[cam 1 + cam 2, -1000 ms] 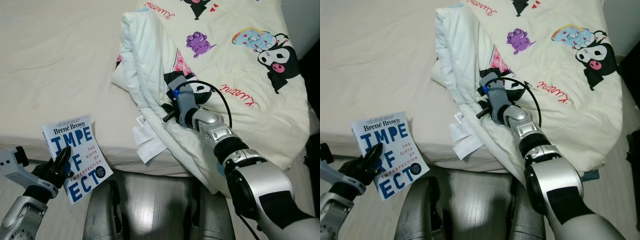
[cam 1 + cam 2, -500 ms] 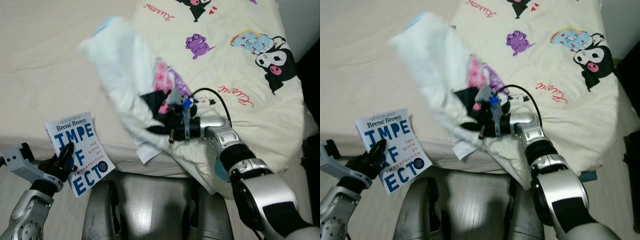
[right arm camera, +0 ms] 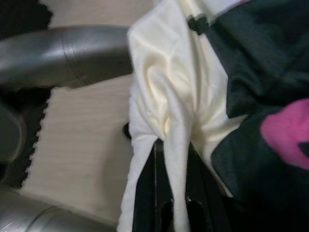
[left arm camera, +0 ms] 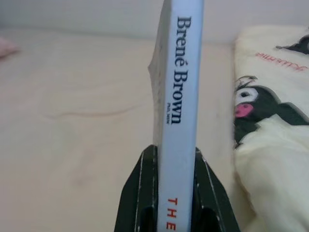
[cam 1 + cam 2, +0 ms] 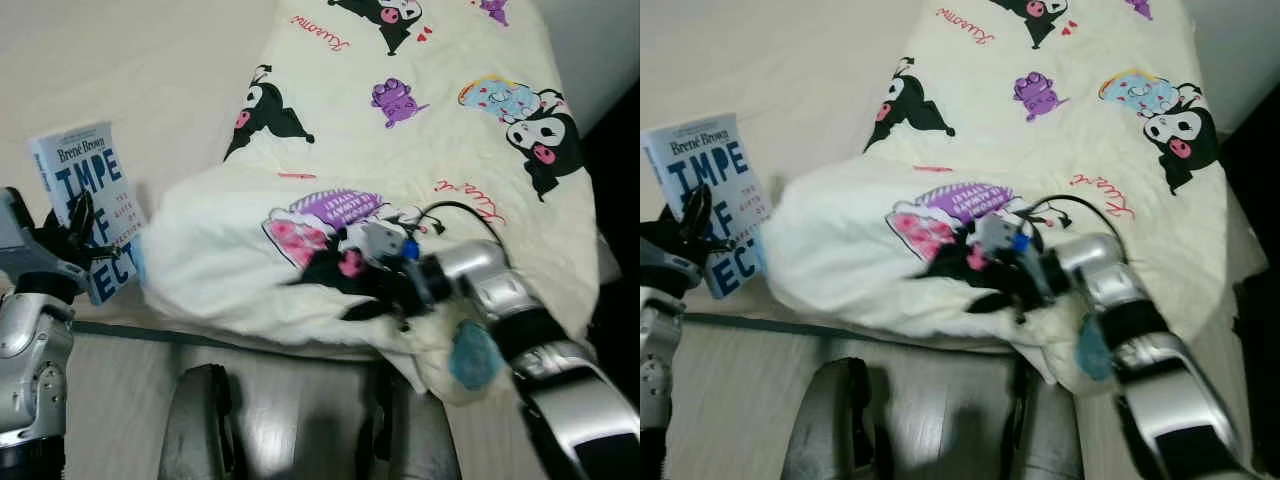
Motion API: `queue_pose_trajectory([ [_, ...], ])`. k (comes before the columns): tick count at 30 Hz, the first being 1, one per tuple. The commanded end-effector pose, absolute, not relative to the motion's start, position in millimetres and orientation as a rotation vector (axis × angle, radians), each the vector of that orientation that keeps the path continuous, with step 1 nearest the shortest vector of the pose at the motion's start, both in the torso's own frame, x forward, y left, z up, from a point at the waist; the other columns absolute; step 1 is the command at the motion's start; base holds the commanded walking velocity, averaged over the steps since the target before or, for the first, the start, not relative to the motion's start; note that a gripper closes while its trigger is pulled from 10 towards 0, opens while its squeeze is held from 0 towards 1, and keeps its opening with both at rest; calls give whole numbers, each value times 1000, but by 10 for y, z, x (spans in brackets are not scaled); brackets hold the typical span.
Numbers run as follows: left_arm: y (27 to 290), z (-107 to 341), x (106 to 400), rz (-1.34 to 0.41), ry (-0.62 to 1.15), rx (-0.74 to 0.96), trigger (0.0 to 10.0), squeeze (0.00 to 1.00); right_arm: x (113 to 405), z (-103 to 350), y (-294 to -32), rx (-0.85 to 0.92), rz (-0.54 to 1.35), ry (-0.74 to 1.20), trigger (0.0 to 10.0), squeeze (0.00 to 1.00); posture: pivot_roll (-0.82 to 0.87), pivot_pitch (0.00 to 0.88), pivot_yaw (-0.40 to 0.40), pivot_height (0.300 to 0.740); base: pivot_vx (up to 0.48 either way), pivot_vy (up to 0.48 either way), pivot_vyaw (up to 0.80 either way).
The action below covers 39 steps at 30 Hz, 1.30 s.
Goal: Clean up the room
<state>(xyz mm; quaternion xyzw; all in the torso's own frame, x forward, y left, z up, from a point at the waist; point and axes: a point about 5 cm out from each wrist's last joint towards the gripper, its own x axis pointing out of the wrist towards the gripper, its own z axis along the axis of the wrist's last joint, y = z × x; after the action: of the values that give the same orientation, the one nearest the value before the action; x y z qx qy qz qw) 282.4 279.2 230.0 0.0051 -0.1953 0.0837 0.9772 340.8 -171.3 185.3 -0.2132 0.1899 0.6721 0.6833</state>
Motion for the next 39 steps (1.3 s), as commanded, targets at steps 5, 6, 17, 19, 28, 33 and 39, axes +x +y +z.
queue_pose_trajectory([
  [5,2760,2381,2826,172,-435,85,10000,0,3088,1965,-1728,-346,1630,435,0,0,15,271,-39,561,0,0,0],
  [6,2740,2355,2859,167,-428,76,10000,0,2995,2016,-1671,-278,1681,407,0,0,6,267,-38,561,0,0,0],
  [17,2574,2322,2977,150,-430,61,10000,0,2573,2045,-1101,-20,1965,302,0,0,4,254,-38,561,0,0,0],
  [19,2565,2322,2979,148,-431,60,10000,0,2455,1865,-1108,-112,1978,412,0,0,6,256,-39,561,0,0,0],
  [28,2550,2279,2989,138,-424,52,10000,0,2531,1233,-1789,-719,1599,893,0,0,-12,259,-40,561,0,0,0],
  [33,2482,2236,3013,119,-414,37,10000,0,2625,1266,-2010,-774,1426,916,0,0,-17,261,-39,561,0,0,0],
  [39,2424,2219,3027,101,-408,28,10000,0,2672,1300,-2181,-856,1299,930,0,0,-30,266,-35,561,0,0,0],
])
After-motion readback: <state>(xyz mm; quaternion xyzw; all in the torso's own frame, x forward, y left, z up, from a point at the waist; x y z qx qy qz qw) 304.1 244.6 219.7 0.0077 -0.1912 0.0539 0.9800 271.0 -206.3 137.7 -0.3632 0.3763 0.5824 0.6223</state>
